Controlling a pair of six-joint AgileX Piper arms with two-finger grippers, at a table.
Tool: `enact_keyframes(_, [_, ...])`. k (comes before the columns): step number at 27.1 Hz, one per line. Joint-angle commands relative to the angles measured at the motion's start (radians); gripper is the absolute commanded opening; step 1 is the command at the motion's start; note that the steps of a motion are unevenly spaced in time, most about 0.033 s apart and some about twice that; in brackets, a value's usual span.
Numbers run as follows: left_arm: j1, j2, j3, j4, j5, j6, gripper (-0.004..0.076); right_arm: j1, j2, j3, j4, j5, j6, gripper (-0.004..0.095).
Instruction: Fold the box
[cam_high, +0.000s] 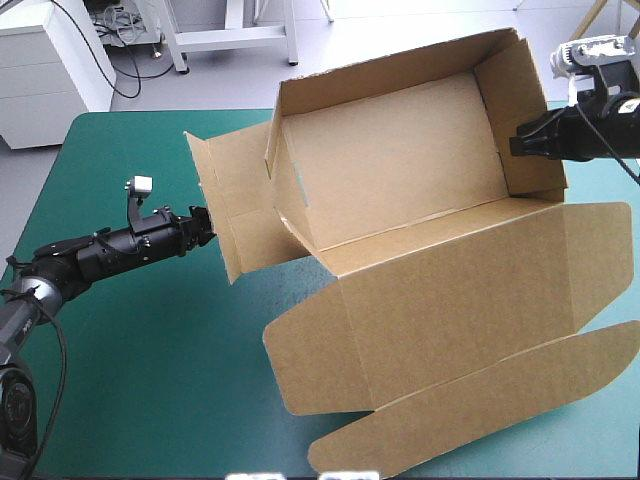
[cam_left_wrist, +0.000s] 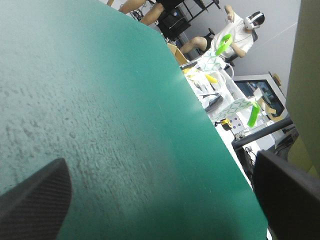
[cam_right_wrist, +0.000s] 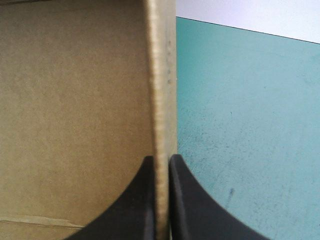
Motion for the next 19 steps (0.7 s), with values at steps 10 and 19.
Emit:
enact_keyframes(10, [-0.093,-0.166,-0.255,-0.067,0.14,-0.09,0.0727,0.006,-0.038,-0.025,0.051,-0.087,0.012,-0.0019])
enact_keyframes(19, [-0.209,-0.166,-0.423,-0.067,0.104,-0.139,0.0727,0.015,-0.038,-0.025,0.043,-0.157,0.024,-0.0015])
